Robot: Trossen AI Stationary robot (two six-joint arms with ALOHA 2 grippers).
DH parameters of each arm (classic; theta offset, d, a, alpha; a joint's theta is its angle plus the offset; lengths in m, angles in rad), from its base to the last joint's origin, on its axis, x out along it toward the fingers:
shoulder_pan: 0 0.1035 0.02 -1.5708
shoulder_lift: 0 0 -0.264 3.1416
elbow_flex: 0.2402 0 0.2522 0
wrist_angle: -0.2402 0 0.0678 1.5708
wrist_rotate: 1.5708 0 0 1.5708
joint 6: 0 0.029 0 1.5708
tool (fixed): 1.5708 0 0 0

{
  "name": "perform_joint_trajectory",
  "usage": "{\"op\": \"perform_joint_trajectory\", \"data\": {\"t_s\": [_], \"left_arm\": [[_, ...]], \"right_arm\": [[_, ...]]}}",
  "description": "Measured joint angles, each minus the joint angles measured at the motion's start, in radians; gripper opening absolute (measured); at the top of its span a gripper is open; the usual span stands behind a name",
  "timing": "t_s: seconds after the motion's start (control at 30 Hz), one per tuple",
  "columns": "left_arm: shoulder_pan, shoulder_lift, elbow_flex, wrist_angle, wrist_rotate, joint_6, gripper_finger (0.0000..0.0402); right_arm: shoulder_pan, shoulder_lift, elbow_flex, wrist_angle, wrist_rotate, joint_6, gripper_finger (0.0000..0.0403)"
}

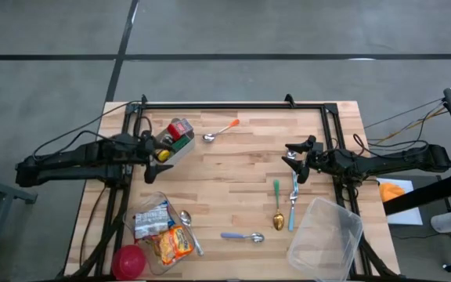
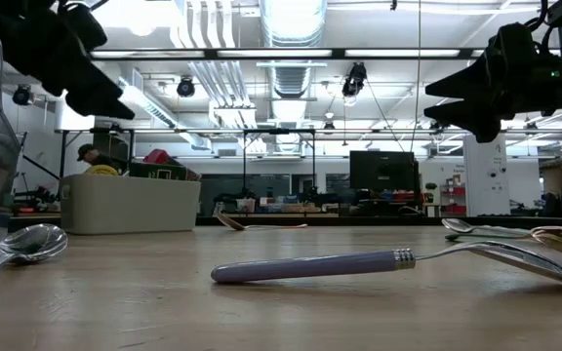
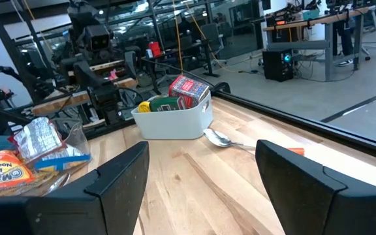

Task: Pick & Place Food Item
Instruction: Put the white spoon into the white bin

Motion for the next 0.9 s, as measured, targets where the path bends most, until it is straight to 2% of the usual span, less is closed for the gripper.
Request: {"op": "perform_joint_trajectory", "data": {"t_s": [0.13,0.3,0.53,0.63,0.7,0.8,0.9], "left_arm": [[0.000,0.000,-0.011,-0.022,0.000,0.000,0.0383],[-0.001,-0.001,-0.029,-0.032,0.000,0.000,0.0383],[0.000,0.000,-0.080,-0.026,0.000,0.000,0.0383],[0.000,0.000,-0.116,-0.026,0.000,0.000,0.0383],[0.000,-0.001,-0.146,-0.024,0.000,0.000,0.0383],[-0.001,-0.001,-0.193,0.022,0.001,-0.015,0.0383],[-0.001,-0.001,-0.244,0.068,0.003,-0.019,0.0383]], "right_arm": [[0.000,0.000,0.000,0.008,0.003,0.025,0.0276],[0.000,0.000,0.000,0.008,0.002,0.186,0.0276],[0.000,0.000,0.000,0.010,0.025,0.176,0.0276],[0.000,0.001,0.032,-0.042,0.026,0.180,0.0276],[0.000,0.000,0.095,-0.157,0.027,0.182,0.0276],[0.000,0.011,0.243,-0.459,0.060,0.218,0.0276],[0.000,0.069,0.418,-0.804,0.105,0.403,0.0276]]}}
